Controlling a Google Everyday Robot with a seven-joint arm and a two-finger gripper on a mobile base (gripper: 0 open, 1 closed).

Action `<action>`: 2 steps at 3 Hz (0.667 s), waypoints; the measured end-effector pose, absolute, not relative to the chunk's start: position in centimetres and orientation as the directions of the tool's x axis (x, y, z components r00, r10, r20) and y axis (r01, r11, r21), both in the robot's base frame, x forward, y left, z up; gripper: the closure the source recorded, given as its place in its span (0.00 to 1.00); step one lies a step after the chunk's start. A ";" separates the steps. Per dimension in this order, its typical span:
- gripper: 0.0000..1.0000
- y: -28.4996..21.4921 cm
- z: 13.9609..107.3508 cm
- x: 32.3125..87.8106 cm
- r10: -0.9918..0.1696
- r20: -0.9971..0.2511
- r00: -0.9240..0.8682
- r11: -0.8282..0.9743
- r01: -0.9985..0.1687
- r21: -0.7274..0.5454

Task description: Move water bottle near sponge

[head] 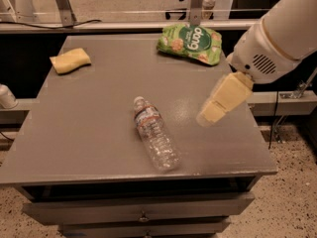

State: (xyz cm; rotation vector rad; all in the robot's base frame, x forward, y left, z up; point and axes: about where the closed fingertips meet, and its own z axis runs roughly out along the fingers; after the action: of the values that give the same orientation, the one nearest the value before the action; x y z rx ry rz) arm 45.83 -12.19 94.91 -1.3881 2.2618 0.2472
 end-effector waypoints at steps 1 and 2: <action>0.00 -8.4 93.4 46.3 -0.682 -0.551 -0.481 0.560 -0.828 0.030; 0.00 -5.0 91.9 46.1 -0.612 -0.575 -0.542 0.611 -0.787 0.091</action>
Offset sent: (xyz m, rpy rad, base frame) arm 0.0011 0.1186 -0.0604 0.2730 0.1406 -0.2628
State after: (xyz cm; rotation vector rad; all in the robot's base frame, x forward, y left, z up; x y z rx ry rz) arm 46.10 -5.01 91.92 -1.1043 2.3411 0.4685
